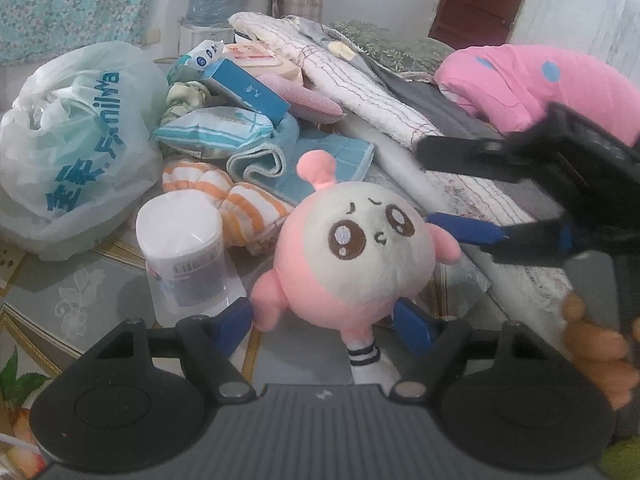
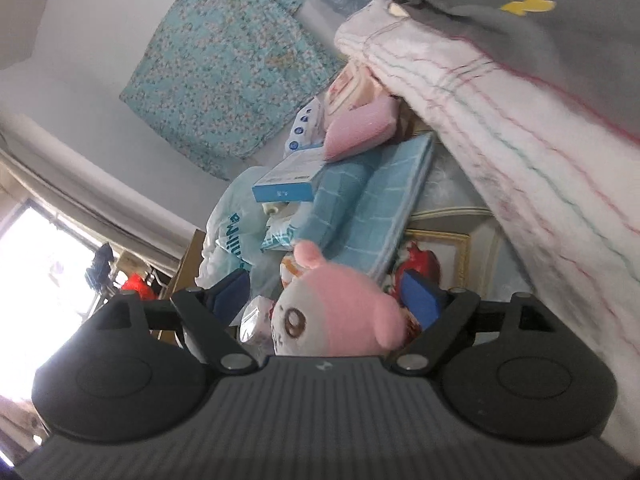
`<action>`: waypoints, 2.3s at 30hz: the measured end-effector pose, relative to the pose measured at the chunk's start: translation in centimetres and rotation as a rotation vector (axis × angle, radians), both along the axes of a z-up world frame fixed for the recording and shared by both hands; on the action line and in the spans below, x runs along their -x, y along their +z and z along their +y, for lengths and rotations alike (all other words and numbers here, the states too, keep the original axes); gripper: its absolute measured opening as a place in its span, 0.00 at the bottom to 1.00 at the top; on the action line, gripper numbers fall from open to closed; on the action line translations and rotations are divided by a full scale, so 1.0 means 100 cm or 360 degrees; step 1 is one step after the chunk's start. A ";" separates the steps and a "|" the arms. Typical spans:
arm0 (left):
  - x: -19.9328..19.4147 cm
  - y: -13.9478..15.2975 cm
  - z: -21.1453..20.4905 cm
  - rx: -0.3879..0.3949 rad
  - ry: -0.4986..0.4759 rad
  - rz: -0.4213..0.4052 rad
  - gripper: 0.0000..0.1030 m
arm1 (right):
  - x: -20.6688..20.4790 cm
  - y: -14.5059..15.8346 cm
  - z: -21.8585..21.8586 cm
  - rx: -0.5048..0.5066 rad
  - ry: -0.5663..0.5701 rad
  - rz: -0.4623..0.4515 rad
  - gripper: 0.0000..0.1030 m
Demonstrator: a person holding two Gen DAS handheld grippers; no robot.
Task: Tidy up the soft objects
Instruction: 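Lift the pink plush doll off the pile with the right gripper, then carry the doll over the cardboard box and open the right gripper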
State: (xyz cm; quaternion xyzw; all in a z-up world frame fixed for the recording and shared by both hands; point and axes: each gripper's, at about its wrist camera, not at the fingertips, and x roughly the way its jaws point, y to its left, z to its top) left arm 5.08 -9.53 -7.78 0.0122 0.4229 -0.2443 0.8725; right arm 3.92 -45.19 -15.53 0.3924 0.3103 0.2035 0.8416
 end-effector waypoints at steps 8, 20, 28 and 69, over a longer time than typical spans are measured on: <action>-0.004 0.001 -0.003 -0.0005 -0.0001 -0.0017 0.75 | -0.013 -0.007 0.031 0.0201 0.0102 0.0020 0.76; 0.016 0.022 -0.005 0.0005 -0.0061 -0.0154 0.65 | 0.012 0.016 0.034 0.0188 0.0091 -0.0108 0.62; 0.032 0.050 0.010 0.0024 -0.0017 -0.0282 0.65 | 0.021 0.046 0.044 0.0165 0.0129 -0.0216 0.61; -0.213 0.062 0.325 -0.0145 0.0877 0.0403 0.68 | -0.260 0.156 0.430 0.0511 0.1216 -0.0298 0.63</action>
